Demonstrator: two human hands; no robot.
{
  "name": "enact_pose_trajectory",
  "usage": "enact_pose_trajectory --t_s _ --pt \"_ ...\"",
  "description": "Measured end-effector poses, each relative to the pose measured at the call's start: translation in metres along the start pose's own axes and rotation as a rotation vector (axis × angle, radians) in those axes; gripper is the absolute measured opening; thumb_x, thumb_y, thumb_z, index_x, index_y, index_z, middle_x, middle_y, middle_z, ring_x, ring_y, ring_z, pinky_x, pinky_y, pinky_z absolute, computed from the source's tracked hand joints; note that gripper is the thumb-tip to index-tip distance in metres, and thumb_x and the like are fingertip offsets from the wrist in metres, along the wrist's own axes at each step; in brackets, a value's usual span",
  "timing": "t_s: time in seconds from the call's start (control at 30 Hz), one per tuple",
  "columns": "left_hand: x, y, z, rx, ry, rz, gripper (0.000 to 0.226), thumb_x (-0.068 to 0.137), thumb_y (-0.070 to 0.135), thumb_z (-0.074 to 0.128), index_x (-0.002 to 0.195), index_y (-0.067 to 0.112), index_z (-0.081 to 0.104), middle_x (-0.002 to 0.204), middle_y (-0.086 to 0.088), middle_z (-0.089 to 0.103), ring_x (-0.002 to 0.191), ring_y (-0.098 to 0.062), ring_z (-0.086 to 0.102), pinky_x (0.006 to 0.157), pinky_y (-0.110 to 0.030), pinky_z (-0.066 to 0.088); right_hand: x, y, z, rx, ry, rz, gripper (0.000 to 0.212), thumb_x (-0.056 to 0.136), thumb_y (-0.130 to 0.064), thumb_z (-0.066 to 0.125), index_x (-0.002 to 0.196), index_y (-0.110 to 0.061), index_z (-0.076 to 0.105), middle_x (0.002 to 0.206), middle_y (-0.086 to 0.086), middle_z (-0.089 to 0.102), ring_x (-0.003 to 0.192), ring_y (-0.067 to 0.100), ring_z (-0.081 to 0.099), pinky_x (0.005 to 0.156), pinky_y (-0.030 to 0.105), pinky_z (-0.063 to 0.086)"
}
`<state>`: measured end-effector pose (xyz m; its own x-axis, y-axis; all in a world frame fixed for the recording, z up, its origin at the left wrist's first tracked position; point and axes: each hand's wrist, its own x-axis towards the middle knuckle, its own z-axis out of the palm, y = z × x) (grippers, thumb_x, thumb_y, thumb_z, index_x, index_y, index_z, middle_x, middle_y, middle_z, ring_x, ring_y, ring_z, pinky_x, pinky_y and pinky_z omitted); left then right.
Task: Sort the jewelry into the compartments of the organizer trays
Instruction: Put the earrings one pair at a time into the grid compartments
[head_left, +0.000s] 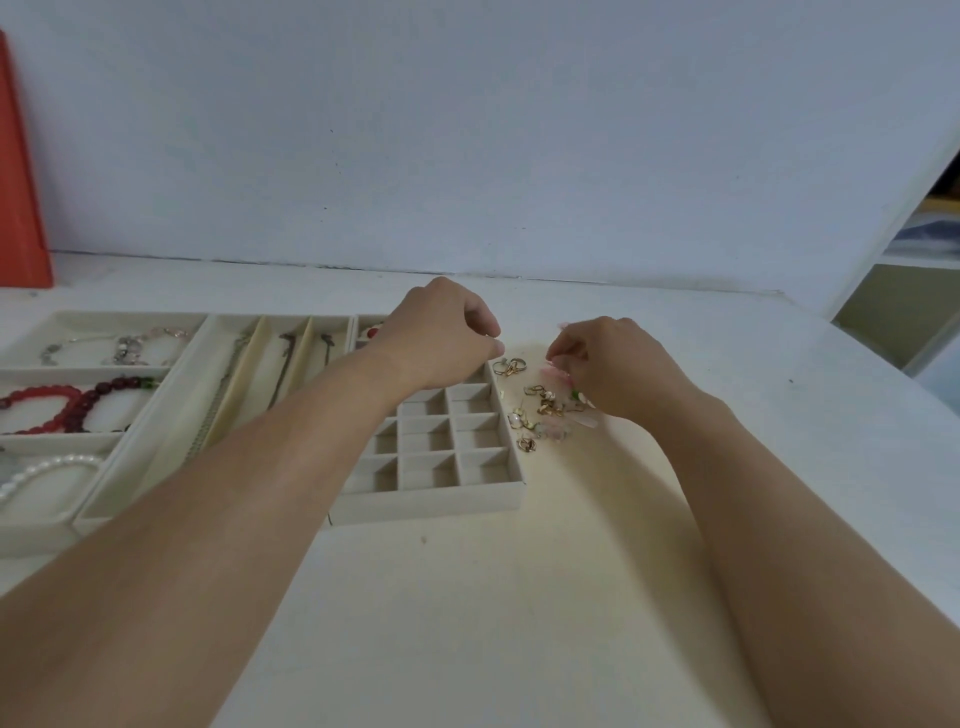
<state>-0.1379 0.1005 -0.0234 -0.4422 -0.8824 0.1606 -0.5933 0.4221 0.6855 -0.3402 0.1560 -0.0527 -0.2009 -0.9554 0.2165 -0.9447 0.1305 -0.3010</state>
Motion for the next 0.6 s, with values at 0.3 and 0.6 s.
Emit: enact_pose_trajectory --t_s 0.3,0.6 --pt "0.0 0.001 0.002 -0.009 -0.015 0.006 0.014 0.086 0.029 0.076 0.1 0.026 0.075 0.099 0.013 0.069 0.095 -0.005 0.058 0.065 -0.01 0.034 -0.004 -0.004 -0.009 0.624 0.097 0.132 0.015 0.096 -0.018 0.061 0.104 -0.025 0.073 0.087 -0.008 0.076 0.077 0.013 0.068 0.067 0.023 0.05" --pt "-0.001 0.006 0.004 -0.088 -0.009 0.034 0.019 0.085 0.037 0.077 0.099 0.025 0.076 0.096 0.014 0.071 0.092 0.0 0.061 0.071 -0.01 0.04 -0.013 -0.019 -0.024 1.025 0.048 0.081 0.018 0.098 -0.017 0.063 0.115 -0.018 0.07 0.098 0.002 0.078 0.087 0.014 0.07 0.094 0.034 0.056"
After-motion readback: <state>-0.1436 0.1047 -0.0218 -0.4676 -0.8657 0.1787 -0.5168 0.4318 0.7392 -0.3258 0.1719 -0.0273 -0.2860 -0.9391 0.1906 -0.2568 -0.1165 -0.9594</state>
